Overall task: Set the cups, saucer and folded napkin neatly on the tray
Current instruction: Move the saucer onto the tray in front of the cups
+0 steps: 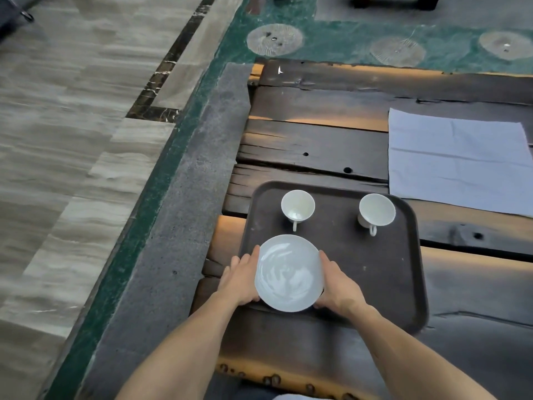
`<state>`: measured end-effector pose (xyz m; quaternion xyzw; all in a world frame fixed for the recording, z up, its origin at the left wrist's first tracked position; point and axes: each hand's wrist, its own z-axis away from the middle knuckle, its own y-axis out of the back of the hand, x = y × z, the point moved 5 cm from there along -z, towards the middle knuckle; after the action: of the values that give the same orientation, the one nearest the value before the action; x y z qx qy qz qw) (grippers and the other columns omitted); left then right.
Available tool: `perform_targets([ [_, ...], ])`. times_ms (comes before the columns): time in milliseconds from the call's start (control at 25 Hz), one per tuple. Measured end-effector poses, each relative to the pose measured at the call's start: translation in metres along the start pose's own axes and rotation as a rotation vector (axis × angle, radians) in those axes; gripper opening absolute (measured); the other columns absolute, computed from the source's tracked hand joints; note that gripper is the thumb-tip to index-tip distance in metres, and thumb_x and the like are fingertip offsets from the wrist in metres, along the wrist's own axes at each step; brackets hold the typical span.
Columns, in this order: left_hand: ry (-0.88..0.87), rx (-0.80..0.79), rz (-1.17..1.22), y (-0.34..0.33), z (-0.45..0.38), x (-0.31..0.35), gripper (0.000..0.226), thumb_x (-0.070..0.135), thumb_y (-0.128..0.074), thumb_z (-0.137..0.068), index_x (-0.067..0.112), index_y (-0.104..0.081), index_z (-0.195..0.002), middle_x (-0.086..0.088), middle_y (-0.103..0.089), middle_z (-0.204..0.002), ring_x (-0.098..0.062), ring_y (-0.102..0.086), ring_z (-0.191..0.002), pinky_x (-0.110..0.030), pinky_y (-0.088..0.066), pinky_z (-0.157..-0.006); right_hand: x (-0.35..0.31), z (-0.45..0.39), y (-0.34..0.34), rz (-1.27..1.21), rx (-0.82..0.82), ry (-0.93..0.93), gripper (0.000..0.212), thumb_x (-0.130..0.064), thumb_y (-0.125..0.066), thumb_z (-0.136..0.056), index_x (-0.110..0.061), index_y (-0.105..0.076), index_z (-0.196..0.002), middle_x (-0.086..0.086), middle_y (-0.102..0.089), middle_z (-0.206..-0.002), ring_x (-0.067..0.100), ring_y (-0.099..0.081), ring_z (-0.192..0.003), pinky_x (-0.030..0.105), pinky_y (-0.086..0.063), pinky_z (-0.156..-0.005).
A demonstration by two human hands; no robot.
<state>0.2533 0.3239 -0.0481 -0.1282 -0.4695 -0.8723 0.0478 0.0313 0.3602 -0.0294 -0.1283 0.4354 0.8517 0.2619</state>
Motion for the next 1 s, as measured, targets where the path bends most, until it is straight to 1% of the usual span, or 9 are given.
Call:
perform_targets([
  [120, -0.006, 0.007, 0.009, -0.003, -0.010, 0.000, 0.100, 0.036, -0.075, -0.069, 0.032, -0.011, -0.146, -0.001, -0.049, -0.124, -0.030, -0.043, -0.116, -0.049, -0.042, -0.093, 0.001, -0.005, -0.001, -0.011, 0.017, -0.014, 0.069, -0.033, -0.069, -0.057, -0.039, -0.031, -0.115, -0.011, -0.051, -0.095, 0.018, -0.060, -0.079, 0.045, -0.055, -0.065],
  [320, 0.015, 0.000, 0.038, -0.008, -0.022, 0.001, 0.098, 0.058, -0.066, -0.074, 0.033, -0.008, -0.149, -0.003, -0.046, -0.133, -0.030, -0.044, -0.121, -0.050, -0.041, -0.097, 0.003, -0.014, 0.001, -0.006, 0.024, -0.037, 0.064, -0.033, -0.063, -0.057, -0.036, -0.032, -0.112, -0.008, -0.048, -0.093, 0.020, -0.058, -0.079, 0.044, -0.054, -0.065],
  [400, 0.011, -0.001, 0.038, -0.009, -0.024, 0.001, 0.098, 0.058, -0.064, -0.074, 0.033, -0.007, -0.149, -0.003, -0.046, -0.133, -0.031, -0.045, -0.121, -0.050, -0.041, -0.097, 0.003, -0.016, 0.001, -0.020, 0.025, -0.042, 0.062, -0.036, -0.061, -0.057, -0.036, -0.032, -0.112, -0.008, -0.048, -0.092, 0.020, -0.057, -0.079, 0.044, -0.052, -0.065],
  [520, 0.001, -0.012, 0.020, -0.008, -0.026, 0.000, 0.096, 0.051, -0.063, -0.074, 0.033, -0.007, -0.149, -0.004, -0.049, -0.130, -0.031, -0.047, -0.118, -0.048, -0.040, -0.094, 0.004, -0.017, -0.002, -0.060, 0.042, -0.037, 0.064, -0.050, -0.059, -0.057, -0.039, -0.032, -0.114, -0.010, -0.048, -0.092, 0.019, -0.057, -0.081, 0.042, -0.050, -0.066],
  [560, -0.002, -0.016, 0.023, -0.007, -0.026, 0.000, 0.095, 0.050, -0.063, -0.073, 0.033, -0.008, -0.148, -0.005, -0.049, -0.130, -0.032, -0.047, -0.117, -0.048, -0.041, -0.093, 0.003, -0.016, -0.003, -0.066, 0.047, -0.040, 0.065, -0.051, -0.060, -0.058, -0.039, -0.032, -0.115, -0.010, -0.048, -0.093, 0.020, -0.058, -0.082, 0.042, -0.050, -0.067],
  [720, -0.008, -0.022, 0.012, -0.006, -0.027, -0.001, 0.097, 0.052, -0.064, -0.073, 0.034, -0.006, -0.149, -0.003, -0.048, -0.132, -0.031, -0.047, -0.120, -0.049, -0.042, -0.095, 0.004, -0.016, -0.005, -0.054, 0.054, -0.061, 0.066, -0.049, -0.063, -0.064, -0.039, -0.030, -0.121, -0.009, -0.048, -0.096, 0.022, -0.058, -0.084, 0.044, -0.051, -0.071],
  [840, -0.004, -0.024, 0.022, -0.006, -0.028, 0.000, 0.096, 0.056, -0.063, -0.074, 0.035, -0.006, -0.148, -0.002, -0.048, -0.131, -0.030, -0.047, -0.119, -0.050, -0.042, -0.093, 0.006, -0.015, -0.007, -0.062, 0.057, -0.073, 0.069, -0.049, -0.063, -0.066, -0.040, -0.028, -0.125, -0.009, -0.049, -0.098, 0.023, -0.059, -0.085, 0.045, -0.052, -0.072],
  [1000, 0.003, -0.022, 0.010, -0.007, -0.028, -0.001, 0.095, 0.054, -0.063, -0.074, 0.036, -0.006, -0.147, -0.002, -0.048, -0.131, -0.030, -0.048, -0.119, -0.050, -0.042, -0.093, 0.006, -0.016, -0.008, -0.054, 0.053, -0.071, 0.069, -0.049, -0.062, -0.068, -0.039, -0.028, -0.127, -0.007, -0.050, -0.100, 0.024, -0.059, -0.087, 0.047, -0.053, -0.075],
])
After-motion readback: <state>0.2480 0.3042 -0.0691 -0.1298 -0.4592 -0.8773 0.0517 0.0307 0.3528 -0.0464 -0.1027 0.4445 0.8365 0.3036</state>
